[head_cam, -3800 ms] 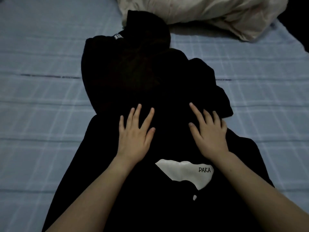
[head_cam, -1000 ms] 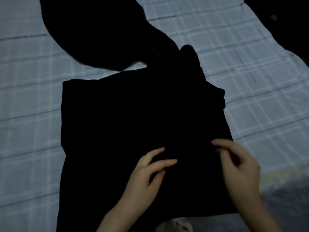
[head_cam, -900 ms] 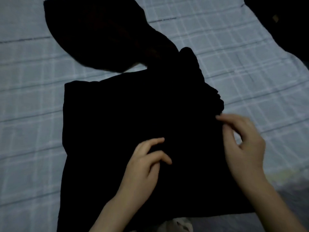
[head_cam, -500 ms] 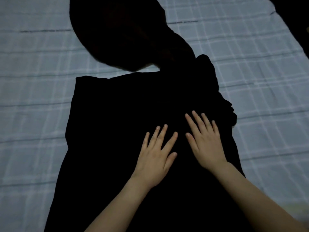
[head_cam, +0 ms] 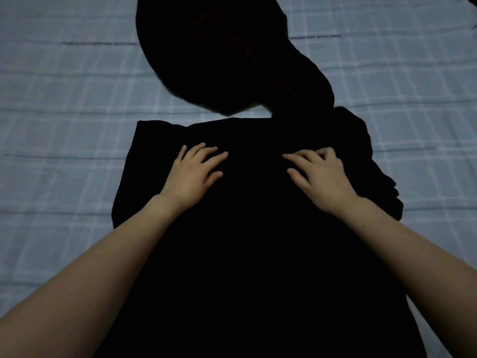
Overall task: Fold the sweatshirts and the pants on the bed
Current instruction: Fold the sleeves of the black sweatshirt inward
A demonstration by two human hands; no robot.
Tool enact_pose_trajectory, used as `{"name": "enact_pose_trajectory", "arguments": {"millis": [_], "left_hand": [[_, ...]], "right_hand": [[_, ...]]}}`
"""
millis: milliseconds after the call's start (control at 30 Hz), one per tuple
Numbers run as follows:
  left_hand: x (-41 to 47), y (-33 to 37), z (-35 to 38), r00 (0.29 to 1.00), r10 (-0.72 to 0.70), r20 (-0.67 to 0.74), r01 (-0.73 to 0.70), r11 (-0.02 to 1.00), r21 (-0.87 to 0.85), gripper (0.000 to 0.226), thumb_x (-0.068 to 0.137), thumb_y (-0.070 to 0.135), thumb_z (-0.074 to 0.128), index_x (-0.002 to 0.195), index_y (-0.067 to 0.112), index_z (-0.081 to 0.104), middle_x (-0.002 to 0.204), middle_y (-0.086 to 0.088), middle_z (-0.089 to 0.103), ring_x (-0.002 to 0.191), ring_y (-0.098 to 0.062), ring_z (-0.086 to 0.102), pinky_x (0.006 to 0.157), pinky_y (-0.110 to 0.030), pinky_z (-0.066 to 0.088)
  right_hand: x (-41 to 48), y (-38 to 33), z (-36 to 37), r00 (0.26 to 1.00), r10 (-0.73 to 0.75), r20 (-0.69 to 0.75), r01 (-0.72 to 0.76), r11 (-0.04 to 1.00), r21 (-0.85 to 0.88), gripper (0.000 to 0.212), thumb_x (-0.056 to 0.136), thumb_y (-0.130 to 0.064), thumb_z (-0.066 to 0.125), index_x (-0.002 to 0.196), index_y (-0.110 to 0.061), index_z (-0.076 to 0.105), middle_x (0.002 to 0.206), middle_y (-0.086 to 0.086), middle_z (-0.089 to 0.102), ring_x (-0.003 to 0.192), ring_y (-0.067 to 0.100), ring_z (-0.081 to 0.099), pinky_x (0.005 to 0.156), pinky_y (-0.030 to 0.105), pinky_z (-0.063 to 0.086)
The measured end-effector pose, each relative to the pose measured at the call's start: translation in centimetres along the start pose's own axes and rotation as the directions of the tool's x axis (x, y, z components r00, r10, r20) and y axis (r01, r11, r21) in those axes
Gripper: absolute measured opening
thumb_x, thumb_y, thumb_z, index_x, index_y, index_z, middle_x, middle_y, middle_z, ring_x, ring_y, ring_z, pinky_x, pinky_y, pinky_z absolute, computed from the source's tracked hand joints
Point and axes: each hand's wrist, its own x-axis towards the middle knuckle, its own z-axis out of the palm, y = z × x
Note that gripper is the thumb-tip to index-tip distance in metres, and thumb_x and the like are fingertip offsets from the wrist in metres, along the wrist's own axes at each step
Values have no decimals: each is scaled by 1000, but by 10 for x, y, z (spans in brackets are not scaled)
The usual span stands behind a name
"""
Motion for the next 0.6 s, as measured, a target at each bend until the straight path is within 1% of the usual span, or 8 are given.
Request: {"name": "enact_pose_trajectory", "arguments": {"millis": [133, 167, 233, 300, 367, 467, 533, 600], "left_hand": [[-3, -1, 3, 986, 13, -164, -31, 993, -112, 38, 97, 34, 55, 133, 22, 60, 130, -3, 59, 130, -26, 45, 117, -45, 22], [-1, -3, -1, 980, 45, -192, -64, 994, -90, 35, 97, 32, 56, 128, 18, 64, 122, -5, 63, 122, -28, 51, 113, -44, 30], [8, -7, -12, 950, 151, -272, -148, 988, 29, 30, 98, 27, 54, 118, 10, 68, 113, -10, 65, 110, -33, 57, 101, -45, 41], [21, -14, -24, 909, 231, -346, -181, 968, 173, 30, 97, 26, 53, 115, 8, 68, 115, -12, 66, 109, -36, 59, 104, -48, 39], [35, -21, -31, 929, 230, -291, -153, 952, 264, 37, 95, 31, 54, 126, 13, 64, 124, -10, 64, 121, -34, 55, 115, -51, 23], [46, -34, -22, 979, 166, -118, -140, 969, 201, 45, 98, 39, 50, 140, 23, 52, 140, -3, 55, 134, -25, 45, 121, -49, 11], [45, -44, -15, 982, 153, -115, -144, 986, 79, 42, 99, 39, 49, 139, 25, 54, 144, 0, 51, 136, -22, 41, 120, -45, 15], [39, -54, -10, 971, 167, -173, -175, 984, -34, 39, 100, 40, 48, 132, 23, 62, 141, -1, 53, 136, -20, 43, 120, -44, 18]], "right_hand": [[5, 10, 0, 992, 81, -96, -40, 929, 369, 34, 101, -40, 46, 127, -27, 64, 125, -4, 61, 114, 29, 44, 104, 45, 34], [9, 13, -5, 990, 74, -117, -24, 926, 378, 33, 102, -38, 45, 124, -24, 65, 123, -1, 63, 112, 31, 47, 103, 47, 36], [19, 20, -16, 960, -40, -279, 87, 984, 158, 31, 103, -29, 46, 123, -16, 66, 120, 7, 65, 104, 36, 51, 94, 51, 41], [32, 20, -27, 862, -277, -424, 219, 959, -181, 32, 97, -21, 53, 124, -9, 65, 123, 13, 64, 103, 40, 52, 90, 52, 43], [54, 20, -36, 848, -447, -285, 345, 874, -343, 37, 93, -23, 57, 128, -11, 63, 131, 12, 60, 116, 38, 52, 104, 51, 34], [77, 23, -37, 937, -341, 77, 350, 912, -213, 44, 96, -37, 55, 138, -22, 56, 140, 2, 55, 134, 23, 45, 118, 44, 17], [76, 31, -34, 939, -320, 128, 338, 928, -157, 44, 98, -40, 51, 138, -23, 56, 139, 0, 55, 131, 21, 46, 116, 40, 23], [67, 41, -35, 919, -389, 69, 394, 914, -99, 40, 98, -38, 51, 130, -19, 63, 128, 3, 61, 121, 25, 53, 109, 41, 34]]}}
